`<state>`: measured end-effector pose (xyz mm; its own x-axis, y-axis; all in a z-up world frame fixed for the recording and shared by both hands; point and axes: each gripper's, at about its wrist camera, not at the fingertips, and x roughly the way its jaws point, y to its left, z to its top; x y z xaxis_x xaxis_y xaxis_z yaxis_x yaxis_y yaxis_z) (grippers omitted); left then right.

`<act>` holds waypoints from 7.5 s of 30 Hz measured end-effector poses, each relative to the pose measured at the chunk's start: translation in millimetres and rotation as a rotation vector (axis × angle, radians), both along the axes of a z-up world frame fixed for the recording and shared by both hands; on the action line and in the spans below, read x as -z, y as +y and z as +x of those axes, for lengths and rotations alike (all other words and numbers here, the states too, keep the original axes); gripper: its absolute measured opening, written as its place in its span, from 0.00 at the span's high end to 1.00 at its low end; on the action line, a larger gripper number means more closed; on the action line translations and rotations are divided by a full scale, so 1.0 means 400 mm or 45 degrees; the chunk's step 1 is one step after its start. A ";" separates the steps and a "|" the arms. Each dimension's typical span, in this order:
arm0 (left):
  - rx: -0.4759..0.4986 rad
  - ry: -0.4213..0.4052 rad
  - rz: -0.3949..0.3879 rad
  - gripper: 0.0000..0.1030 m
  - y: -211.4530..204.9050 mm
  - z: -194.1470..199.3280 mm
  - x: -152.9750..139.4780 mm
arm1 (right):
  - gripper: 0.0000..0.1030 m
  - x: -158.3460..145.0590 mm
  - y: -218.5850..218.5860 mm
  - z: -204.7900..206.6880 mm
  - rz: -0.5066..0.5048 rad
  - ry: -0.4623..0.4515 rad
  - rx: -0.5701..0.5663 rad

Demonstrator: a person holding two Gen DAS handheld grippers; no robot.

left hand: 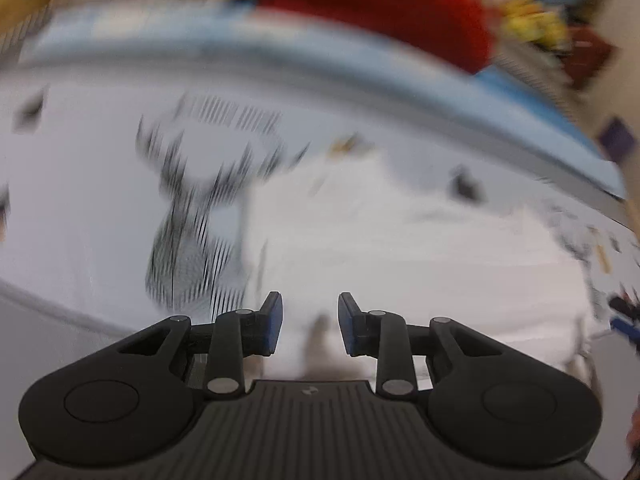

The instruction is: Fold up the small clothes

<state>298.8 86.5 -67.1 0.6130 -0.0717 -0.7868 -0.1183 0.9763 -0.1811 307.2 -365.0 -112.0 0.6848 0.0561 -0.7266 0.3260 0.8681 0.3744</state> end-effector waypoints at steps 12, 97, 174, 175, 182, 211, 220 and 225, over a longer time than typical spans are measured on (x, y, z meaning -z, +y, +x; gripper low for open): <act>0.088 -0.249 0.186 0.67 -0.032 -0.494 -0.227 | 0.57 -0.268 0.046 -0.376 -0.384 -0.292 -0.410; 0.164 0.365 -0.008 0.92 0.002 -0.776 0.164 | 0.85 0.069 -0.070 -0.673 -0.289 0.463 -0.374; -0.032 0.231 -0.007 0.61 0.158 -0.373 0.079 | 0.75 0.005 0.064 -0.294 -0.446 0.199 -0.688; -0.039 0.227 -0.021 0.61 0.161 -0.366 0.079 | 0.75 0.001 0.064 -0.283 -0.426 0.182 -0.660; -0.040 0.230 -0.062 0.63 0.173 -0.334 0.084 | 0.75 0.006 0.081 -0.222 -0.369 0.158 -0.630; -0.233 -0.051 0.050 0.89 0.183 -0.212 0.051 | 0.96 -0.055 0.044 -0.109 -0.234 -0.125 -0.199; -0.085 0.091 -0.095 0.72 0.206 -0.255 0.066 | 0.74 0.013 0.055 -0.116 -0.236 0.168 -0.388; -0.059 0.203 -0.197 0.72 0.206 -0.348 0.049 | 0.74 0.006 0.039 -0.191 -0.281 0.223 -0.462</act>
<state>159.5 169.0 -86.8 0.4875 -0.1736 -0.8557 -0.2016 0.9312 -0.3038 230.9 -349.3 -114.4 0.5155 0.1008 -0.8509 0.0278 0.9906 0.1342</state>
